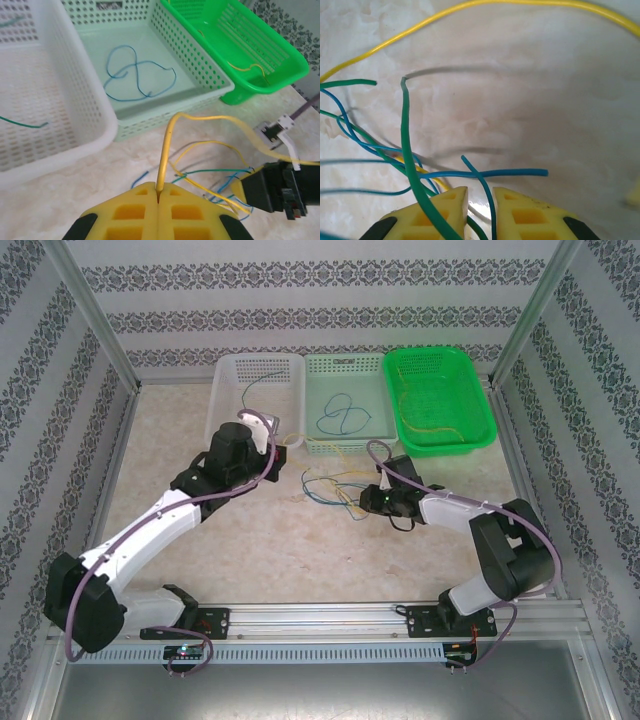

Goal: Untangle the cables

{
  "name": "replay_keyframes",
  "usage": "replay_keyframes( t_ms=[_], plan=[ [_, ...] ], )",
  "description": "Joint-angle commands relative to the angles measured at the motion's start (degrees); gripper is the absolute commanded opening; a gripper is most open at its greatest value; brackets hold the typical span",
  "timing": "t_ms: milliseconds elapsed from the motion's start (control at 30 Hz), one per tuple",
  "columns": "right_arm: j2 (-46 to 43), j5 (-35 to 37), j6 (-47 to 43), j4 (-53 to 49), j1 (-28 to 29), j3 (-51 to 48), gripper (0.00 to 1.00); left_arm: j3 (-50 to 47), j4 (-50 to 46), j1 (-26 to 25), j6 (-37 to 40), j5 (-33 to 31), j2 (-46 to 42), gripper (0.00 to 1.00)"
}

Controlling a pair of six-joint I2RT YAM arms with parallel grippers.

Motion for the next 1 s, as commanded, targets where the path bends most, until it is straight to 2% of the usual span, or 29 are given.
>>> replay_keyframes(
  t_ms=[0,267,600,633,700,833,900,967],
  plan=[
    [-1.65,1.79,0.44,-1.69,-1.08,-1.27,0.21,0.7,-1.5,0.18,2.43,-3.52,-3.19,0.05],
    [-2.2,2.38,0.41,-2.39,-1.25,-1.4,0.2,-1.1,1.75,0.16,1.34,-1.75,-7.74,0.06],
    [-3.14,3.57,0.87,-2.85,-3.68,-2.8,0.16,0.31,1.61,0.39,0.29,-4.85,-12.42,0.06],
    [-3.31,3.08,0.76,-2.74,-3.69,-2.8,0.2,0.67,1.25,0.38,-0.07,-4.26,-12.41,0.06],
    [-4.06,2.8,0.76,-2.43,-3.52,-2.89,0.35,1.08,1.22,0.39,-0.59,-2.94,-11.71,0.06],
    [-7.5,2.65,0.76,-3.18,-3.52,-2.85,0.37,-0.06,3.24,0.36,-1.91,-1.86,-11.44,0.06],
    [-10.1,3.15,0.81,-3.7,-3.55,-3.07,0.49,-0.1,3.64,0.35,-2.45,-1.24,-11.26,0.06],
    [-13.44,3.78,0.5,-4.16,-3.53,-3.5,0.51,0.34,3.55,0.34,-2.83,-0.25,-10.69,0.06]
  ],
)
